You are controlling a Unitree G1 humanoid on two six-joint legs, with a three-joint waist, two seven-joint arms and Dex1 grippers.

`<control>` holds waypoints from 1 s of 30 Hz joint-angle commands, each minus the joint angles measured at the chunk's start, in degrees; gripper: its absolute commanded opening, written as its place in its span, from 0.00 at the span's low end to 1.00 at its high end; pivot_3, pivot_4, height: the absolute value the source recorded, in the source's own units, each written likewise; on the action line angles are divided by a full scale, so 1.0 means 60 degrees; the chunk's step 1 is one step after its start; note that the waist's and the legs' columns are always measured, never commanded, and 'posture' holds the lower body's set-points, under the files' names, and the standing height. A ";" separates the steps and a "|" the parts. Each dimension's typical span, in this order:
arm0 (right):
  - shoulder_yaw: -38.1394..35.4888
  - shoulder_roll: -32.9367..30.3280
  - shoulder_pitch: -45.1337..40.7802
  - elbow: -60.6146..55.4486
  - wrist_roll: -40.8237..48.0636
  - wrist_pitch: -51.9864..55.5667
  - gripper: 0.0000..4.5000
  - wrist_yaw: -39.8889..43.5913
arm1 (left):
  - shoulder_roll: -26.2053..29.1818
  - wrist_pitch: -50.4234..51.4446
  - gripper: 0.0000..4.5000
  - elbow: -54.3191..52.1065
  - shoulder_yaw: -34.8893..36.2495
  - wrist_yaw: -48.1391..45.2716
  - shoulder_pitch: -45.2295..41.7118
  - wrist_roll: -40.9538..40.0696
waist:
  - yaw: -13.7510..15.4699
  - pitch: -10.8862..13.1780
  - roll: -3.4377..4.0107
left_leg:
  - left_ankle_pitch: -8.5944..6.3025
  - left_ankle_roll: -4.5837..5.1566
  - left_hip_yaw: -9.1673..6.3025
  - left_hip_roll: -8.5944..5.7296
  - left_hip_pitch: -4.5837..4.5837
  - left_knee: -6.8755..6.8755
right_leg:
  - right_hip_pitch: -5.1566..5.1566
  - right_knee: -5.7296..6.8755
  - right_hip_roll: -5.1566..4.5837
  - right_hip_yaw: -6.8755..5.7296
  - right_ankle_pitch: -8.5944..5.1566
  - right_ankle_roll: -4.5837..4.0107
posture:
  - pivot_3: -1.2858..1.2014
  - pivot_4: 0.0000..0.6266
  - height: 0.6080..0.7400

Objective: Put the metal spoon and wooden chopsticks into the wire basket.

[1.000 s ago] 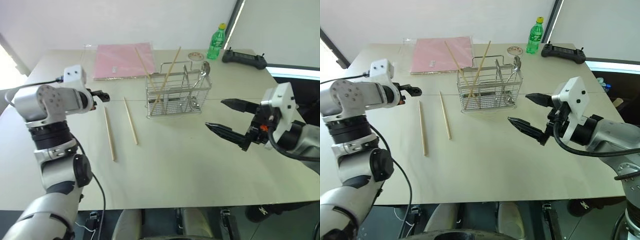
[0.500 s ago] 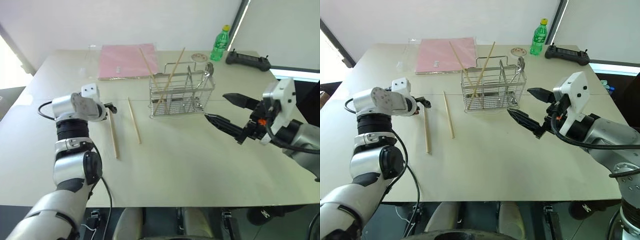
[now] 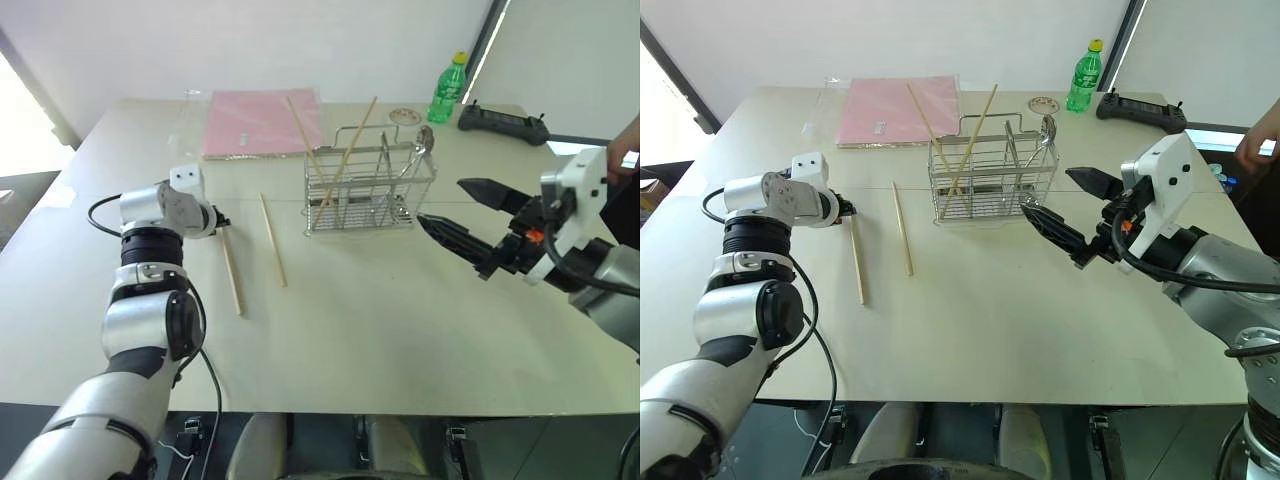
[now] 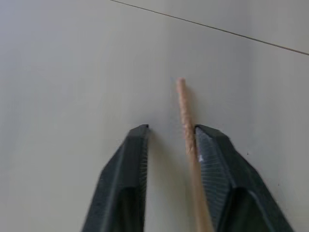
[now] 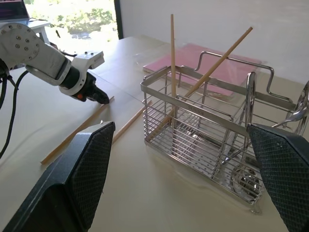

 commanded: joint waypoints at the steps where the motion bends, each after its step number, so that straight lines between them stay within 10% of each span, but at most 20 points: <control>1: -0.0270 -0.0156 0.0005 -0.0201 0.0147 -0.0210 1.00 0.0044 | -0.0213 0.0094 0.01 0.0301 0.0103 -0.0007 -0.0130 -0.0169 | -0.0001 0.0000 -0.0001 | 0.0000 0.0000 0.0001 -0.0004 0.0000 0.0000 | 0.0001 -0.0001 -0.0004 0.0000 0.0000 0.0001 | 0.52 0.24 0.86; 9: -0.0363 -0.0345 0.0477 -0.0331 0.0103 -0.0231 1.00 0.0452 | 0.0006 -0.0423 0.01 0.0467 0.0801 0.0302 -0.0599 -0.0357 | -0.0015 0.0004 -0.0006 | 0.0000 0.0000 0.0003 -0.0013 -0.0001 -0.0004 | -0.0002 -0.0002 -0.0015 -0.0003 0.0000 0.0015 | 0.52 0.24 0.86; 17: -0.0867 -0.0572 0.0860 -0.0274 0.0504 -0.0154 1.00 0.0451 | 0.0621 -0.6675 0.01 0.0049 0.1606 -0.2280 -0.3299 -0.1664 | -0.0033 0.0076 -0.0127 | 0.0004 -0.0009 0.0004 0.0003 -0.0066 -0.0011 | -0.0068 -0.0009 -0.0004 -0.0006 0.0018 0.0032 | 0.52 0.24 0.86; 30: -0.1099 -0.0456 0.1245 -0.0669 0.0804 -0.0391 1.00 -0.0341 | -0.1806 -0.7422 0.01 -0.2754 -0.0374 -0.5066 -0.2853 -0.2940 | -0.0153 0.0039 -0.0056 | -0.0025 0.0008 0.0056 -0.0033 -0.0023 0.0006 | 0.0009 -0.0035 -0.0062 -0.0008 -0.0035 0.0060 | 0.52 0.24 0.86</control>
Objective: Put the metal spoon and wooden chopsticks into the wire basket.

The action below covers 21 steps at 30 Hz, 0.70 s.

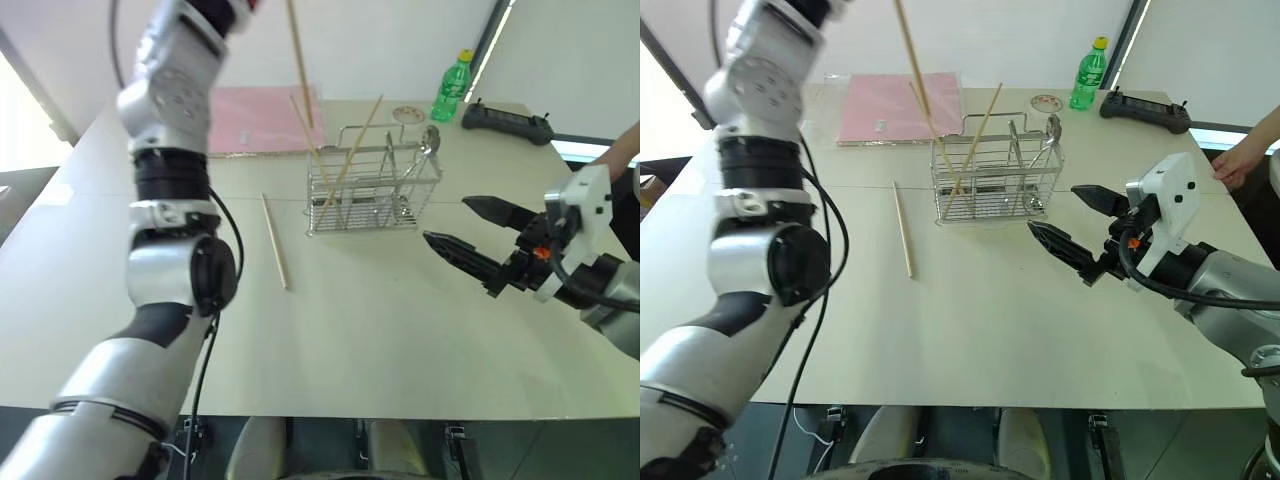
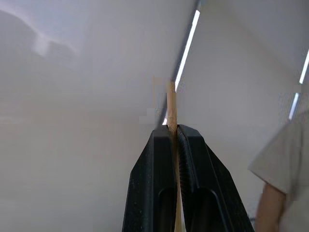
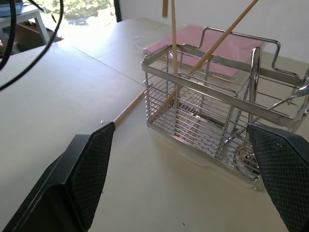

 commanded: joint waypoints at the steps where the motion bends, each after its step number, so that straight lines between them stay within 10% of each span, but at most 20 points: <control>1: -0.0532 0.0024 0.0120 -0.0324 0.0258 -0.0272 1.00 -0.0213 | -0.0102 -0.0074 0.01 -0.0731 -0.0382 -0.0223 0.0089 -0.0116 | -0.0038 0.0000 0.0003 | 0.0000 0.0001 -0.0001 0.0002 0.0000 -0.0004 | -0.0007 0.0007 0.0002 0.0000 0.0000 0.0000 | 0.52 0.24 0.86; 8: -0.0903 0.0068 0.0459 -0.0496 0.0546 -0.0420 1.00 -0.0809 | -0.0261 -0.0829 0.01 -0.0512 -0.1265 -0.0803 0.0751 0.0461 | 0.0009 -0.0001 0.0004 | -0.0002 0.0007 -0.0020 0.0019 0.0004 -0.0014 | -0.0005 0.0016 0.0032 -0.0001 -0.0003 -0.0001 | 0.52 0.24 0.86; 17: -0.0880 -0.0065 0.0423 -0.0318 0.0842 -0.0644 1.00 -0.1047 | -0.0310 -0.0596 0.98 -0.1056 -0.1332 -0.0887 0.1209 0.0209 | 0.0096 0.0001 0.0002 | -0.0002 0.0007 -0.0020 0.0020 0.0001 -0.0002 | -0.0002 0.0012 0.0032 -0.0001 -0.0005 -0.0008 | 0.52 0.24 0.86; 21: -0.0690 -0.0114 0.0264 -0.0158 0.0806 -0.0689 1.00 -0.1063 | -0.0053 0.0129 0.99 -0.1319 -0.0948 -0.0475 0.1038 -0.0178 | 0.0091 0.0001 0.0001 | -0.0002 0.0007 -0.0021 0.0020 -0.0004 -0.0001 | -0.0004 0.0010 0.0032 -0.0001 -0.0004 -0.0007 | 0.52 0.24 0.86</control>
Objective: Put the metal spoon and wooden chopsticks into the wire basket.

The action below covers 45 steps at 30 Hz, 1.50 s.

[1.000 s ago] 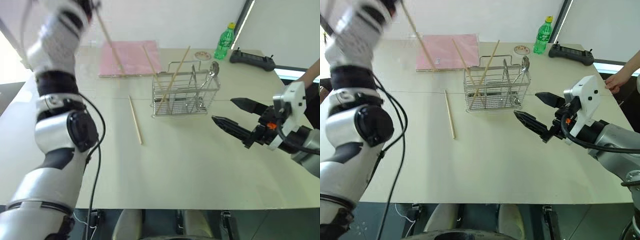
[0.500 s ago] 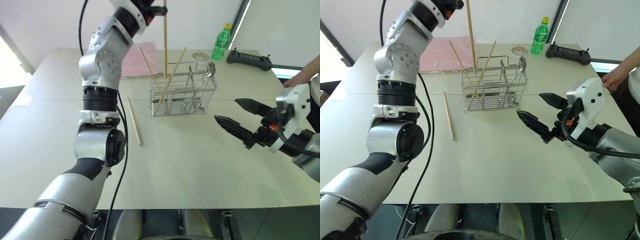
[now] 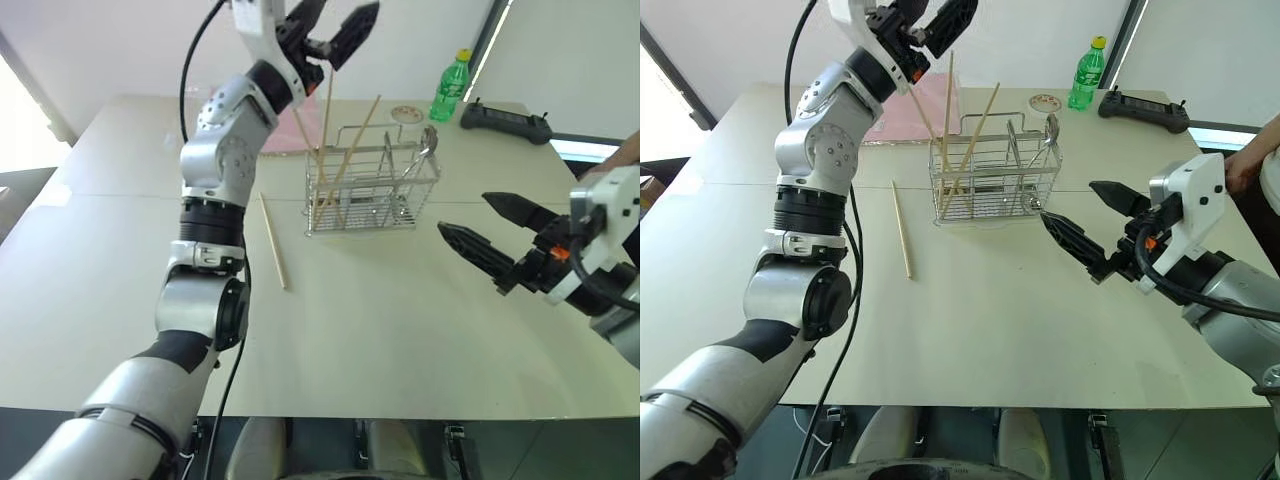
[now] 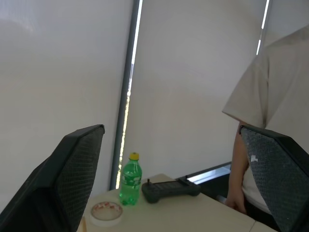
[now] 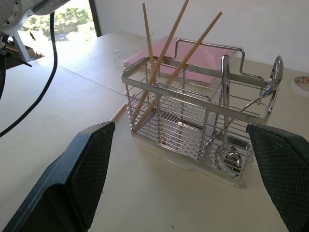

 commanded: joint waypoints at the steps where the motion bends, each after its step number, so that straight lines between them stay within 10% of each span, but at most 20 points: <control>1: -0.0046 -0.0102 -0.0261 0.0084 0.0049 -0.0256 1.00 -0.0002 | 0.0372 0.0609 0.99 -0.0487 0.0544 0.0477 -0.0483 -0.0520 | -0.0004 0.0000 0.0001 | 0.0000 0.0000 0.0000 0.0000 0.0001 0.0000 | 0.0000 0.0000 0.0000 0.0000 0.0000 0.0000 | 0.52 0.24 0.86; 9: 0.0154 -0.0042 -0.0329 0.0118 -0.0037 -0.0284 1.00 0.0071 | 0.2863 0.2125 0.99 0.2052 0.2397 0.1874 -0.2010 -0.1282 | -0.0219 -0.0001 0.0005 | -0.0001 0.0003 -0.0013 0.0028 0.0012 -0.0010 | -0.0013 0.0024 0.0041 -0.0001 0.0002 0.0004 | 0.52 0.24 0.86; 15: 0.0290 0.0023 -0.0286 0.0148 -0.0132 -0.0327 1.00 0.0173 | 0.4194 0.3468 0.99 0.4601 0.1510 0.3861 -0.1817 0.0539 | -0.0217 -0.0001 0.0001 | -0.0006 0.0011 -0.0024 0.0027 0.0023 -0.0011 | 0.0005 0.0028 0.0041 -0.0005 0.0018 0.0041 | 0.52 0.24 0.86; 36: 0.0328 -0.0160 0.0906 -0.0617 -0.0119 -0.0424 1.00 0.1446 | 0.1377 0.9168 0.99 0.2753 0.0561 0.5735 -0.0515 0.1548 | -0.0256 0.0036 -0.0065 | -0.0001 -0.0004 -0.0024 0.0024 0.0021 -0.0033 | -0.0016 0.0034 0.0035 0.0000 0.0022 0.0042 | 0.52 0.24 0.86; 45: -0.0009 -0.0179 0.1514 -0.1016 0.0154 -0.0542 1.00 0.1315 | 0.0880 0.8514 0.99 0.3199 0.0688 0.6000 -0.0182 0.1977 | -0.0233 0.0035 -0.0064 | 0.0003 -0.0012 -0.0023 0.0020 0.0017 -0.0011 | -0.0001 0.0024 0.0026 0.0001 0.0025 0.0035 | 0.52 0.24 0.86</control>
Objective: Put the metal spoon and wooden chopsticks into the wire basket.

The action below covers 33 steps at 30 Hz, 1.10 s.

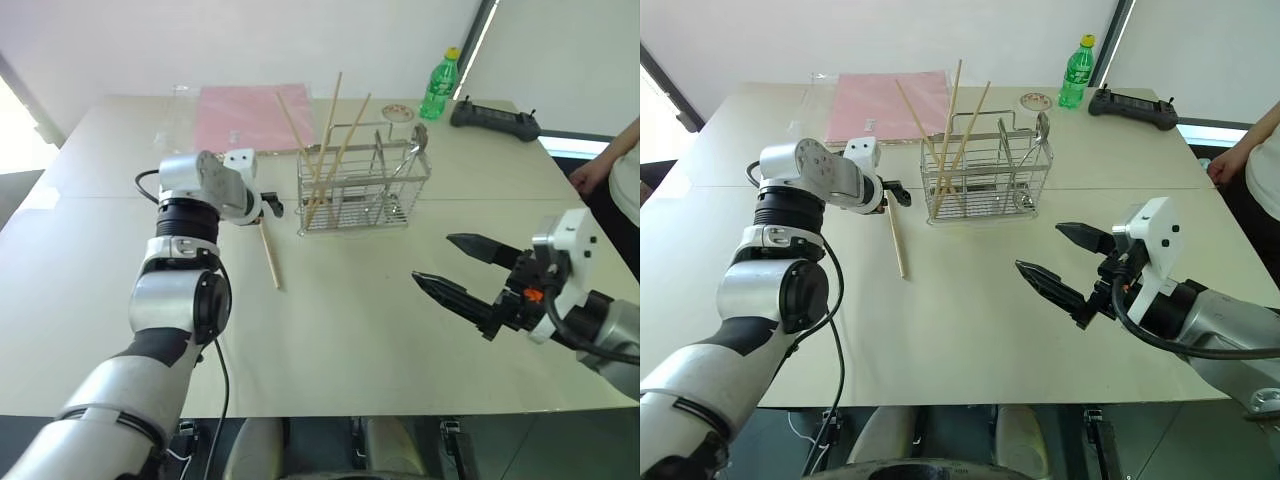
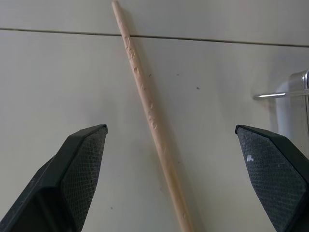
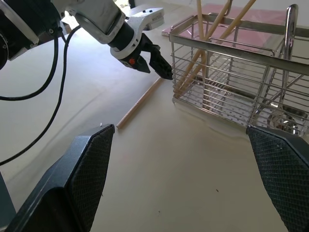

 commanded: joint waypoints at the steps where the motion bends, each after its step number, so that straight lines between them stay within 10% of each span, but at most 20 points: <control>1: -0.0365 -0.0048 0.0040 -0.0327 0.0225 -0.0285 1.00 -0.0107 | -0.0092 -0.0627 0.99 0.0409 0.0150 0.0086 -0.0219 0.0136 | 0.0002 -0.0001 0.0001 | 0.0000 0.0000 0.0000 0.0000 0.0000 -0.0002 | 0.0000 0.0000 -0.0001 0.0000 0.0000 0.0000 | 0.52 0.24 0.86; 12: -0.0420 -0.0109 0.0349 -0.0436 0.0297 -0.0385 1.00 -0.0104 | -0.0310 -0.2721 0.99 0.2950 0.0995 0.0779 -0.0716 -0.0058 | 0.0016 -0.0013 0.0020 | 0.0000 0.0001 0.0002 -0.0001 0.0013 0.0015 | 0.0022 0.0000 -0.0006 -0.0001 -0.0007 -0.0014 | 0.52 0.24 0.86; 16: -0.0452 -0.0115 0.0366 -0.0421 0.0333 -0.0422 1.00 -0.0130 | -0.0255 -0.2937 0.71 0.3234 0.1298 0.0978 -0.0863 -0.0171 | 0.0019 -0.0023 0.0038 | 0.0000 0.0000 0.0002 -0.0002 0.0019 0.0016 | 0.0022 0.0004 -0.0006 -0.0001 -0.0001 -0.0008 | 0.52 0.24 0.86; 22: -0.0374 -0.0130 0.0294 -0.0352 0.0294 -0.0440 1.00 -0.0104 | -0.0195 -0.2878 0.02 0.3350 0.1510 0.1133 -0.0939 -0.0189 | 0.0123 -0.0023 0.0037 | 0.0001 -0.0001 0.0006 -0.0012 0.0009 0.0014 | 0.0019 -0.0003 -0.0014 -0.0003 0.0002 -0.0001 | 0.52 0.24 0.86; 33: -0.0371 -0.0181 0.0159 -0.0193 0.0327 -0.0411 1.00 -0.0019 | 0.0686 -0.4778 0.01 0.3099 0.1725 0.0774 -0.1415 -0.0238 | 0.0202 -0.0018 0.0031 | 0.0001 -0.0002 0.0014 -0.0010 0.0006 0.0006 | 0.0001 0.0002 -0.0013 -0.0003 0.0003 0.0002 | 0.52 0.24 0.86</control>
